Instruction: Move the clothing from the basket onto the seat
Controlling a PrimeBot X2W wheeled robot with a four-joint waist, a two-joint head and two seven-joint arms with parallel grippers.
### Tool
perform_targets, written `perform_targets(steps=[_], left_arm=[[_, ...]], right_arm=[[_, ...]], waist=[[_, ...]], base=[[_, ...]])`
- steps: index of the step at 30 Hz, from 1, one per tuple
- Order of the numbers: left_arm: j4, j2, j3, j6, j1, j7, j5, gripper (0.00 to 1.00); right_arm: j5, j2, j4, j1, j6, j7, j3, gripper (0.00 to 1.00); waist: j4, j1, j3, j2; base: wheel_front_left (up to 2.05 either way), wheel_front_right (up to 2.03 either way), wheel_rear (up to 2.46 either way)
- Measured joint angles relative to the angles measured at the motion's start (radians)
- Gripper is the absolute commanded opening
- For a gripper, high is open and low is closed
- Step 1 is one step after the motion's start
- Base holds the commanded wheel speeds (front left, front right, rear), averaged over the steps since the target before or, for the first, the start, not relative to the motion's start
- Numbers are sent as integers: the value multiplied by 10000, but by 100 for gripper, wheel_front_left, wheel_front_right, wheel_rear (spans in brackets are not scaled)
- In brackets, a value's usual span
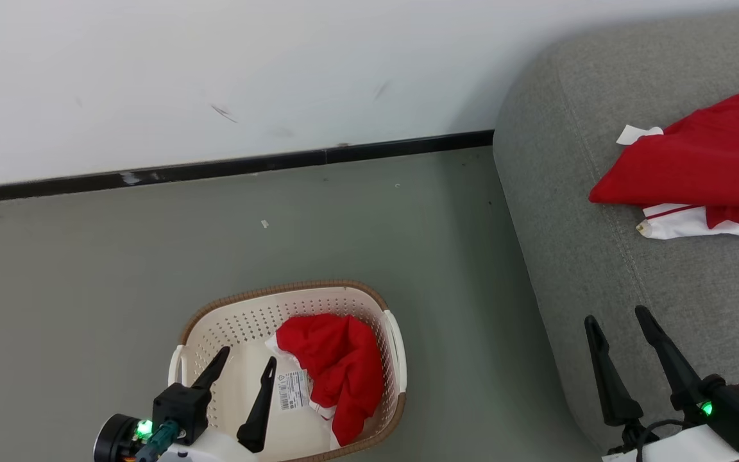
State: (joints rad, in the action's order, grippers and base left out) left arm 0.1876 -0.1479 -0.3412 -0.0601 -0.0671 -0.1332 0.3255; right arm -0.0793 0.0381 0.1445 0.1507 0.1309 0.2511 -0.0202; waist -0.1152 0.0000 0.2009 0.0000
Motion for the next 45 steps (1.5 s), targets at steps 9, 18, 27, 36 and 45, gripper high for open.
perform_targets(steps=[9, 18, 27, 36, 45], left_arm=[[734, 353, -562, 295, -991, 192, -196, 100], [1611, 543, -972, 612, -2181, 360, -500, 100], [2625, 662, -1375, 811, -3040, 487, -813, 100], [3367, 798, -1580, 993, -3936, 483, -901, 100], [3958, 819, -1601, 1131, -4681, 416, -930, 100]], right_arm=[[2, 0, 485, -560, 2, 0, -15, 100], [-2, 2, 832, -1168, 2, 0, -111, 100], [-157, 2, 1202, -1876, 2, 2, -303, 100], [-355, 2, 1384, -2336, 2, 2, -339, 100], [-460, 2, 1618, -2809, 2, 8, -313, 100]], waist=[[-222, 0, 985, 0], [-505, 0, 2042, 0], [-800, 0, 3170, 0], [-1050, 0, 4112, 0], [-1282, 0, 4866, 0]], base=[[0, 0, 0], [0, 0, 0], [0, 0, 0], [0, 0, 0], [0, 0, 0]])
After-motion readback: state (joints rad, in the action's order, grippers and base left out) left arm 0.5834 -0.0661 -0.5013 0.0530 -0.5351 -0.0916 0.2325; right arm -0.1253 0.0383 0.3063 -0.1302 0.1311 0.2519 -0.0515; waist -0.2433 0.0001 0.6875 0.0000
